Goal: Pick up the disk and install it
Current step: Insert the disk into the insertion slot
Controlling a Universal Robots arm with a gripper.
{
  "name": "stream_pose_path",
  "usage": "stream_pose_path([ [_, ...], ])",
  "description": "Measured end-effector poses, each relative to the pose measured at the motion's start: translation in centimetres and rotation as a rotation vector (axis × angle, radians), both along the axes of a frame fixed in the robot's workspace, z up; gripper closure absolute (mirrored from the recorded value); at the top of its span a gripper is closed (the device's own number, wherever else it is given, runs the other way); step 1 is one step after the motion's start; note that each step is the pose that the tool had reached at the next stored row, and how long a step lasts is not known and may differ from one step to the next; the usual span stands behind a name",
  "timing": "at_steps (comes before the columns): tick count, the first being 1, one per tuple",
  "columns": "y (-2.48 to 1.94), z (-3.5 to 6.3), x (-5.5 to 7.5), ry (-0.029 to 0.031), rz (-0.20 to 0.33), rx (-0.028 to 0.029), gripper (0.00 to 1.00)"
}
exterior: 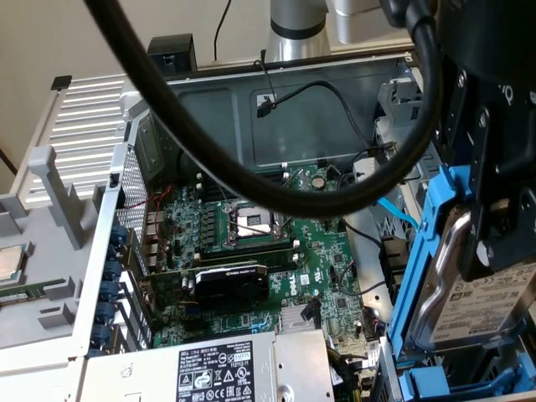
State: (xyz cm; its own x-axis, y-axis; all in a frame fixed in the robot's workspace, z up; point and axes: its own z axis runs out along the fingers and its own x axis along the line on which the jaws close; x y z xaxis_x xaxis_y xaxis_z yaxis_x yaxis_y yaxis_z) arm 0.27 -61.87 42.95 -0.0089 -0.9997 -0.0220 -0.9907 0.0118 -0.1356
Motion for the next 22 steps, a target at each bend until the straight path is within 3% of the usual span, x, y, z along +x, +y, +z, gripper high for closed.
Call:
stream_pose_path([
  [22, 0.00, -0.44, -0.01, 0.0022, 0.000, -0.0001, 0.63],
])
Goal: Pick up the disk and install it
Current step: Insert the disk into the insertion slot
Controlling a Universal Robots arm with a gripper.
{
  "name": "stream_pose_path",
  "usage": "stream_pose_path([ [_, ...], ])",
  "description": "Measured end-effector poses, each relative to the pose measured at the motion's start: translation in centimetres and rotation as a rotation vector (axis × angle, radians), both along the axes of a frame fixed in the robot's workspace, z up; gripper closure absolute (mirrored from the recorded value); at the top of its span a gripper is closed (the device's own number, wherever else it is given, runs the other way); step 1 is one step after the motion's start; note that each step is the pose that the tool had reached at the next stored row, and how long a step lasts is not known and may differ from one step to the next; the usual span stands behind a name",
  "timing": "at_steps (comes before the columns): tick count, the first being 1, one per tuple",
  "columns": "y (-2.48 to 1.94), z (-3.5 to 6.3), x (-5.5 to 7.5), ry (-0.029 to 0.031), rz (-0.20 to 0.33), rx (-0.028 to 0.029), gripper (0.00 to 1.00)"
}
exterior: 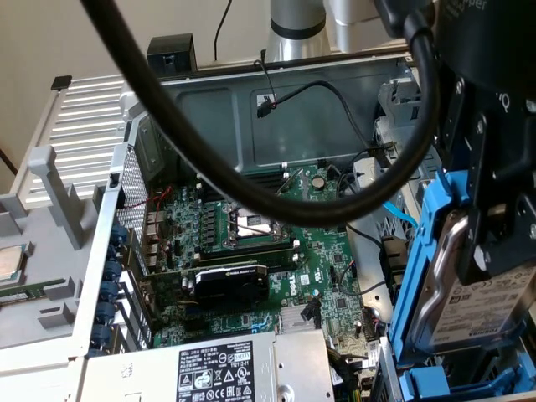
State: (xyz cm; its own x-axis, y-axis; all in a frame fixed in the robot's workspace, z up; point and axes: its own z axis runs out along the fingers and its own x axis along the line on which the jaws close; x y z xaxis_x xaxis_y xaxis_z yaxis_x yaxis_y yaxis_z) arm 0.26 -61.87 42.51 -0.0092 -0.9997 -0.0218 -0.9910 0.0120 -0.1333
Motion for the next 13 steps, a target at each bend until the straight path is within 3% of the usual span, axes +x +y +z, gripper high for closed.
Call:
stream_pose_path([
  [13, 0.00, -0.06, -0.39, 0.0022, 0.000, 0.0004, 0.63],
])
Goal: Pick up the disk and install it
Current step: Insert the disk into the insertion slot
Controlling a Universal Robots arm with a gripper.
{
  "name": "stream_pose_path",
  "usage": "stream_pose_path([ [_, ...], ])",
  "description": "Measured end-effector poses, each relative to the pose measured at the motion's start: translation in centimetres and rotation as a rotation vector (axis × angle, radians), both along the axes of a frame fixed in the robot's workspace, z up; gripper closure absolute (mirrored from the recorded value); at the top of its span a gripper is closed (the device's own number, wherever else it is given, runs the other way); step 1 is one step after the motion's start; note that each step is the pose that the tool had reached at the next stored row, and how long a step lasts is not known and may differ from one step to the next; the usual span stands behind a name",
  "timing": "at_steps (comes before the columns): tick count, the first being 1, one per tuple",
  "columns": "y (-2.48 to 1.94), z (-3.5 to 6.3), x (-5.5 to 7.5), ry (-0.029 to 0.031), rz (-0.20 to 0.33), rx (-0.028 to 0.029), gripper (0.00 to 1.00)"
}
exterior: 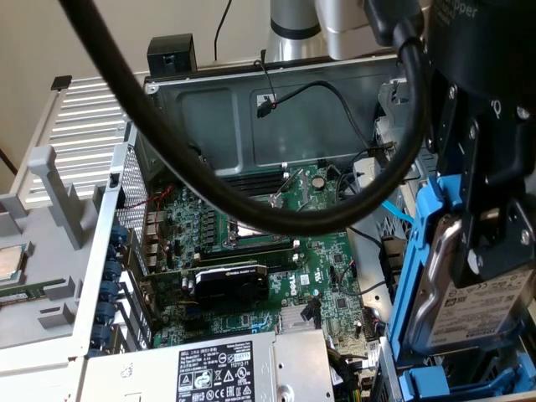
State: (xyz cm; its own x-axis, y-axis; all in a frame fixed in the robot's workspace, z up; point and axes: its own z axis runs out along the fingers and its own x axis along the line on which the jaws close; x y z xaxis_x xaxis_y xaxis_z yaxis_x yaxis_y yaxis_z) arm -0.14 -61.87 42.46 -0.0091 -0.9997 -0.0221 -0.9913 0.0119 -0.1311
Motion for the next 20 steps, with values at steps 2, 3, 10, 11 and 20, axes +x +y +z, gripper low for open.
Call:
stream_pose_path([
  [2, 0.00, 0.00, -0.03, -0.0001, 0.000, 0.0000, 0.63],
  [3, 0.00, 0.01, -0.03, -0.0001, 0.000, -0.0001, 0.63],
  [10, 0.00, -0.17, -0.04, 0.0002, 0.000, -0.0002, 0.63],
  [11, 0.00, -0.18, -0.04, 0.0005, 0.000, -0.0002, 0.63],
  [20, 0.00, -0.46, 0.08, 0.0023, 0.000, -0.0002, 0.63],
])
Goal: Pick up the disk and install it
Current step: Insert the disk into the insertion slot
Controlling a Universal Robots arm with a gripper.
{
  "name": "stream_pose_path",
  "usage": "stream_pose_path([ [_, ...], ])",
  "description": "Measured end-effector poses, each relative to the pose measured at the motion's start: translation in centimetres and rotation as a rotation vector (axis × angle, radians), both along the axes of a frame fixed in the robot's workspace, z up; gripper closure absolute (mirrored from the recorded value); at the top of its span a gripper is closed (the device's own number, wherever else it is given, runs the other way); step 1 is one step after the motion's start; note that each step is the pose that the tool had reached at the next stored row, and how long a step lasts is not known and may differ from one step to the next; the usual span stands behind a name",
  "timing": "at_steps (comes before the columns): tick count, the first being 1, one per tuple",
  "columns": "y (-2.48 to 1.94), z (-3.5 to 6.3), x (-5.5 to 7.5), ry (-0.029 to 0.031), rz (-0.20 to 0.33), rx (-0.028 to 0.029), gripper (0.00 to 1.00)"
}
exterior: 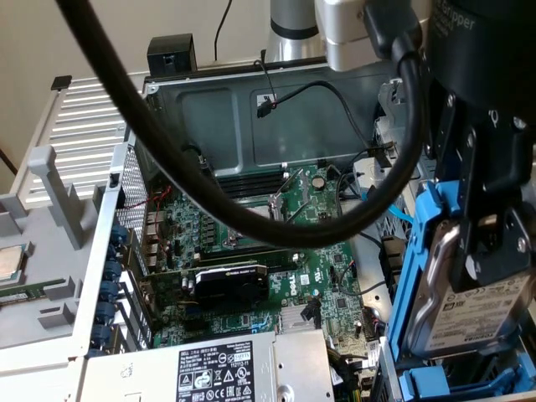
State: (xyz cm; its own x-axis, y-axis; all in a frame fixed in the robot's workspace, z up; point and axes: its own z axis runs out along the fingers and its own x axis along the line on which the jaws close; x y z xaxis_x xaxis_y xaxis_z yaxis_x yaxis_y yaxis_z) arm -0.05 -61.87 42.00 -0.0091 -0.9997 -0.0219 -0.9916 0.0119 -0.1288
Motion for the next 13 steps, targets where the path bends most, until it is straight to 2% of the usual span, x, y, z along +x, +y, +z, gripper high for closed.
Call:
stream_pose_path([
  [13, 0.00, -0.28, 0.21, 0.0095, 0.000, 0.0001, 0.63],
])
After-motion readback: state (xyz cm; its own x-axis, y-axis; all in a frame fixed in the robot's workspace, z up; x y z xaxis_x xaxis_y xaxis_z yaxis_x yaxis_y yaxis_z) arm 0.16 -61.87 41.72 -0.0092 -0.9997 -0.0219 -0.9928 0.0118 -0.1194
